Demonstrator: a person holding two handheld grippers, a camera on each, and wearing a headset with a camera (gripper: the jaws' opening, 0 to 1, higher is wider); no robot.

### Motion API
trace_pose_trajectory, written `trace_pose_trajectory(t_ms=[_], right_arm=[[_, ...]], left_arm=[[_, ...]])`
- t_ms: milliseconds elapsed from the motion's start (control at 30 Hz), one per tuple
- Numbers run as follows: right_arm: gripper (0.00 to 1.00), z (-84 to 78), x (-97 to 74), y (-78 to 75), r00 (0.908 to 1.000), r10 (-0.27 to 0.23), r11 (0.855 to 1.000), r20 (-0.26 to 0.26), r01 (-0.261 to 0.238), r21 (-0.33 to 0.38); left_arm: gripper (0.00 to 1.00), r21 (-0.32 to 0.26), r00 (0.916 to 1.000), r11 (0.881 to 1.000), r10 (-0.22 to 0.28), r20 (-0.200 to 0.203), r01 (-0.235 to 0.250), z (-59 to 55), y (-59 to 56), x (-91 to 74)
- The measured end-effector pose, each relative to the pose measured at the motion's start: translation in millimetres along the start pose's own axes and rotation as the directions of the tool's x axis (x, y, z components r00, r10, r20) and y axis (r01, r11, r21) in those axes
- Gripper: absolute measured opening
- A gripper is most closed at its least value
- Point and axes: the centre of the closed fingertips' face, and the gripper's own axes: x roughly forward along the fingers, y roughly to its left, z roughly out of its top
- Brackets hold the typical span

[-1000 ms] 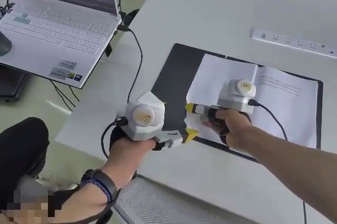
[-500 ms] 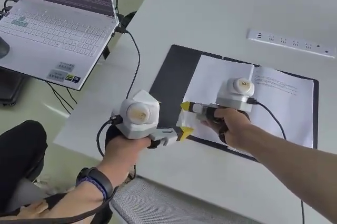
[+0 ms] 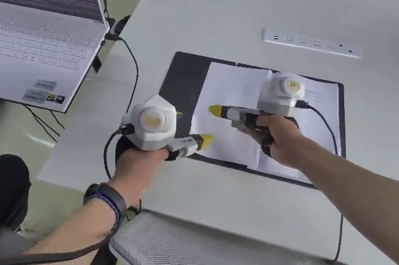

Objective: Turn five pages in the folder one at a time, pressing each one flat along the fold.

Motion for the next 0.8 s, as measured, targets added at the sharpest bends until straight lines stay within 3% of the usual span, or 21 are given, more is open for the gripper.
trace_pose_trajectory(t_ms=[167,367,600,800], right_arm=[[0.25,11.8,-20.2,-14.1,0.9990,-0.026,1.000,0.037,0.026,-0.005],[0.24,14.2,-40.9,-29.7,0.9972,-0.058,0.998,0.048,0.058,-0.009],[0.23,20.8,-59.6,-34.0,0.9924,-0.088,0.996,0.086,0.088,0.005],[0.23,21.8,-63.4,-36.0,0.9920,-0.093,0.996,0.086,0.093,-0.001]], left_arm=[[0.44,0.018,0.9990,1.000,-0.024,-0.037,0.025,-9.2,-3.6,12.9],[0.38,0.025,0.9968,0.999,-0.035,-0.072,0.037,-20.6,-1.5,27.1],[0.34,0.021,0.9934,0.999,-0.038,-0.108,0.041,-36.1,2.8,40.1],[0.33,0.024,0.9903,0.999,-0.026,-0.137,0.029,-50.5,6.8,43.9]])
